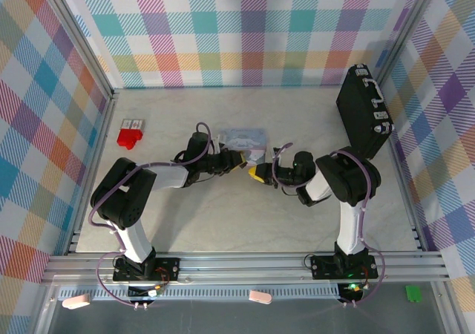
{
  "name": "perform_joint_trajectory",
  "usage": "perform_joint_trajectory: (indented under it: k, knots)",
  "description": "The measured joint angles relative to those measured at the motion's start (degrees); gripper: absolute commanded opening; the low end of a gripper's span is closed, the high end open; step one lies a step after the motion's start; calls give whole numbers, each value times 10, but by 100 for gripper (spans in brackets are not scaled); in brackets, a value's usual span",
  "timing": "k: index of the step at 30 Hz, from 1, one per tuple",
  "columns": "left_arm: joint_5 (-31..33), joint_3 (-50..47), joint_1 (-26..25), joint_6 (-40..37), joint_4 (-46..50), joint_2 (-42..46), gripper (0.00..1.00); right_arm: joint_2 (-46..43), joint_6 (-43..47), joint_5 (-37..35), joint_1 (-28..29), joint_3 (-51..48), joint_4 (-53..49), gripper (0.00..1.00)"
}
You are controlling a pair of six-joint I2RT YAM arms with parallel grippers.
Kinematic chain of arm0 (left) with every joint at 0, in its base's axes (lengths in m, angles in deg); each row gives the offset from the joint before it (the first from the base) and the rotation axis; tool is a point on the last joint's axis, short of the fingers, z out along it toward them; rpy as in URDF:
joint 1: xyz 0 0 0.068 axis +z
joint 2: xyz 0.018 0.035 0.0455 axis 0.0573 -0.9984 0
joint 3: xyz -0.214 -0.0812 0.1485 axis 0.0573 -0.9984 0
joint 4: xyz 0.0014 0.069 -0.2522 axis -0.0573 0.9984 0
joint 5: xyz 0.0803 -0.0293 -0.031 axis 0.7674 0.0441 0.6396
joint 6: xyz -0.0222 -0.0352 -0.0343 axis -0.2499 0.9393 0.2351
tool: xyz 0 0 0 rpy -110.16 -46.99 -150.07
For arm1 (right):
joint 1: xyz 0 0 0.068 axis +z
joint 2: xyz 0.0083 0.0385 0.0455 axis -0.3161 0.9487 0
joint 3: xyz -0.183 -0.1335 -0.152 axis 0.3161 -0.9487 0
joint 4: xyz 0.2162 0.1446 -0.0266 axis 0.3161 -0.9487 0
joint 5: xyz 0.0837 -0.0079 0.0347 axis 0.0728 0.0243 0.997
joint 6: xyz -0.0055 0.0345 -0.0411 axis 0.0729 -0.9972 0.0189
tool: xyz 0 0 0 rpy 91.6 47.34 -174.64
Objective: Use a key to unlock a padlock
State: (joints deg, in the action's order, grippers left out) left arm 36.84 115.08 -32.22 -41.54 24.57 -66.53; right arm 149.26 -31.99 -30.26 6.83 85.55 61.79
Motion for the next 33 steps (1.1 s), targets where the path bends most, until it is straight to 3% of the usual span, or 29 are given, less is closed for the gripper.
perform_joint_trajectory:
  k: [33]
  knots:
    - [-2, -21, -13, 14, -14, 0, 29, -22, 8, -50, 31, -48, 8, 0]
